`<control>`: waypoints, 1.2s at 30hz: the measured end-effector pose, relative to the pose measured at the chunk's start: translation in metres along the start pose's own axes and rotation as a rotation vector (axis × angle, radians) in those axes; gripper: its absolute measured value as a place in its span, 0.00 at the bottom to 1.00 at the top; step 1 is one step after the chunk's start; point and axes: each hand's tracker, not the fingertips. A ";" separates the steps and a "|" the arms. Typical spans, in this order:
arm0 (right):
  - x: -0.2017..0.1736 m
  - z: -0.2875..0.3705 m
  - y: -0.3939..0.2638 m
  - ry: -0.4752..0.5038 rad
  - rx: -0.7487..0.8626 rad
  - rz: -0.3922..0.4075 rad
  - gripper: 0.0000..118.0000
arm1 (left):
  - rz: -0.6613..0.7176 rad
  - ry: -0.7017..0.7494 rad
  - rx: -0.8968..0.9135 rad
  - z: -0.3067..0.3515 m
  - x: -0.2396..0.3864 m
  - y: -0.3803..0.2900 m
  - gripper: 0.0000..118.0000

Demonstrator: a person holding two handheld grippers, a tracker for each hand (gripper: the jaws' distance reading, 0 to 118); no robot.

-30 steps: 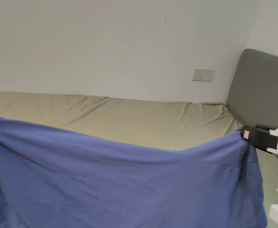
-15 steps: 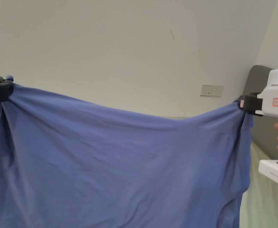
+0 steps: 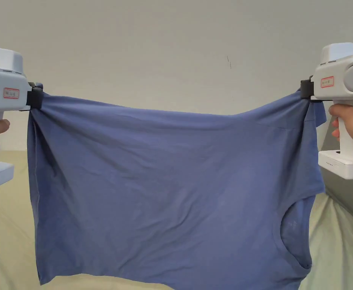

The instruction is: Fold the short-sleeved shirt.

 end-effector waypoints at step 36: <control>-0.045 0.198 -0.285 0.259 -0.183 0.033 0.01 | -0.026 -0.211 -0.207 0.162 0.008 -0.266 0.01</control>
